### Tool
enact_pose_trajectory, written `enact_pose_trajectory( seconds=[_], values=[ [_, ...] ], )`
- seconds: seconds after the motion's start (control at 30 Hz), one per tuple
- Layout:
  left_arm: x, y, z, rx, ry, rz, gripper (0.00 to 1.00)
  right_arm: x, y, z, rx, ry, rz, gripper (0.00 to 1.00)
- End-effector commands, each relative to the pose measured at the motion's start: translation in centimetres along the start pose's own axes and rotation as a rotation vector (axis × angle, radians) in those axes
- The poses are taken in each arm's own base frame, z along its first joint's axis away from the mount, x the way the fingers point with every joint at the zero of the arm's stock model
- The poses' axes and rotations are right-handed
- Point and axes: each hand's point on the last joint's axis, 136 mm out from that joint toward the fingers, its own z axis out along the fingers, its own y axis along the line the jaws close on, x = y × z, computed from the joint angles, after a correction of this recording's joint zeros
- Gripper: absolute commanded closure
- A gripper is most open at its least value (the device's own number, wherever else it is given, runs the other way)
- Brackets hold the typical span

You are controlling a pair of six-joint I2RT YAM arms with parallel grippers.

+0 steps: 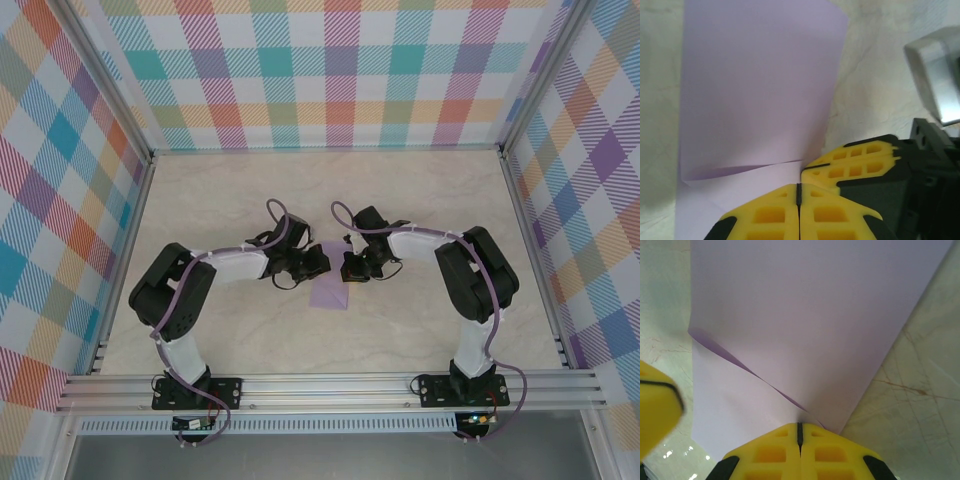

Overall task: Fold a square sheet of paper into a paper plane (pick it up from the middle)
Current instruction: Fold the triangle a second time at the center of the table.

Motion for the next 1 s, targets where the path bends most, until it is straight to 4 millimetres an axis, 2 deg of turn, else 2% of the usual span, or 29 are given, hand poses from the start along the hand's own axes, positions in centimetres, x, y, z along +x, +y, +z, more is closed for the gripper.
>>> enact_pose_trajectory(
  seconds=[0.0,0.2,0.33,0.6,0.97],
  values=[
    [1.0,2.0,0.9,-0.042,0.035,-0.039,0.97,0.3,0.7,-0.7,-0.024,0.014,-0.028,0.96],
    [2.2,4.5,1.1,-0.128,0.054,-0.060,1.00,-0.4,4.8,-3.4,-0.182,-0.054,-0.131,0.95],
    [2.8,5.8,1.1,-0.172,0.059,-0.074,1.00,0.4,6.1,-4.4,-0.215,-0.060,-0.164,0.95],
    [3.1,7.6,0.9,-0.247,0.046,-0.124,1.00,3.4,5.5,-2.0,-0.113,-0.019,-0.124,0.99],
    [3.5,8.8,0.9,-0.282,0.036,-0.172,1.00,4.1,4.8,0.4,-0.043,0.022,-0.110,1.00]
  ],
)
